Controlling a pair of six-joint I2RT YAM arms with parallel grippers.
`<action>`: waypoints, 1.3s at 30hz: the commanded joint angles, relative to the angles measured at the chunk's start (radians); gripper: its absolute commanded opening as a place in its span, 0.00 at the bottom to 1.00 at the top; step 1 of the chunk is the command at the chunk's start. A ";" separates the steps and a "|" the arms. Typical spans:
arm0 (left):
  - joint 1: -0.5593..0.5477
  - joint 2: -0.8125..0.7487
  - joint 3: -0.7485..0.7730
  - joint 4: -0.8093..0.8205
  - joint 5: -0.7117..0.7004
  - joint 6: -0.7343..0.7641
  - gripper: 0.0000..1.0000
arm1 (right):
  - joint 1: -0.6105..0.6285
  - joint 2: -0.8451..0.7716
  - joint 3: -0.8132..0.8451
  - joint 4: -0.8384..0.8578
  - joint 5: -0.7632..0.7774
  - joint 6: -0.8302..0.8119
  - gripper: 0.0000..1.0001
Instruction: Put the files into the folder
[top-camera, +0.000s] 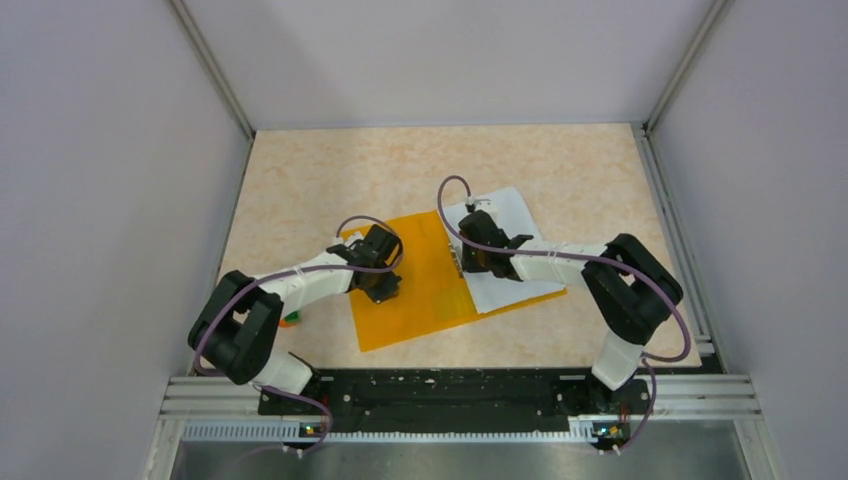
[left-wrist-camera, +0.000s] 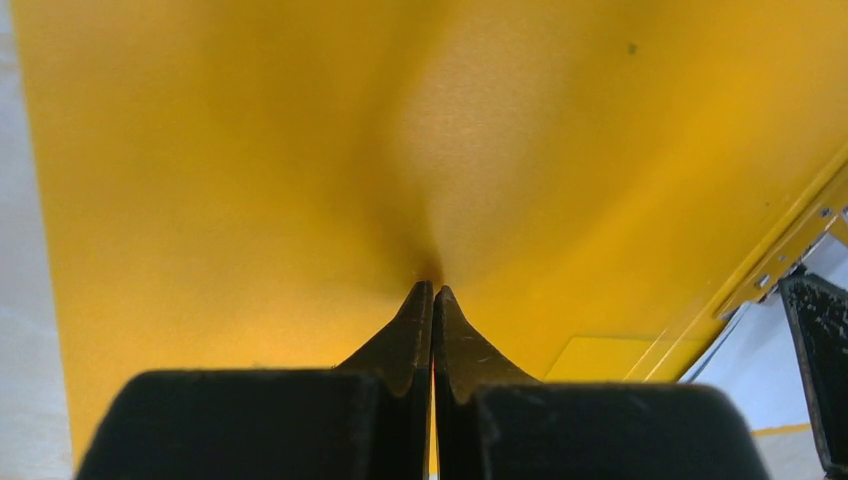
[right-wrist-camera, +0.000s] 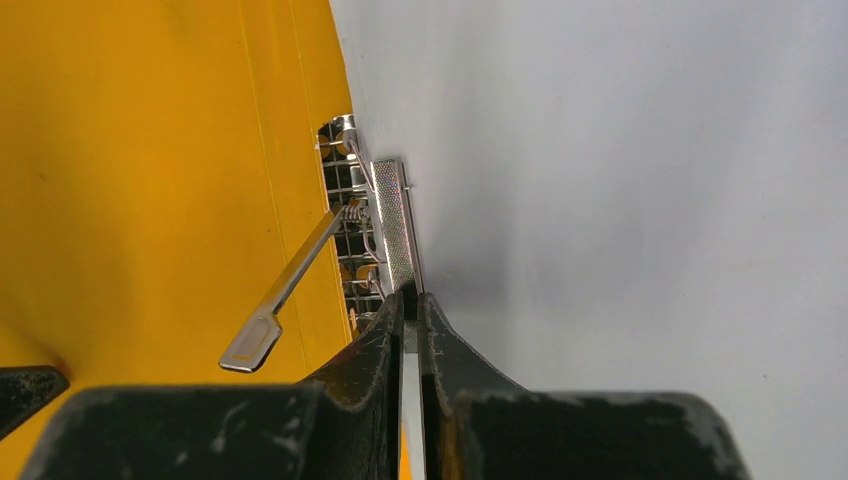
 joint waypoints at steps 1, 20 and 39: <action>-0.024 0.065 -0.034 0.022 0.029 -0.012 0.00 | -0.031 0.089 0.046 -0.050 0.019 -0.086 0.05; -0.037 0.089 -0.052 0.066 0.037 -0.087 0.00 | -0.031 0.014 0.122 -0.120 -0.057 -0.123 0.20; -0.038 0.095 -0.034 0.042 0.021 -0.092 0.00 | -0.030 -0.178 0.155 -0.205 -0.074 -0.135 0.25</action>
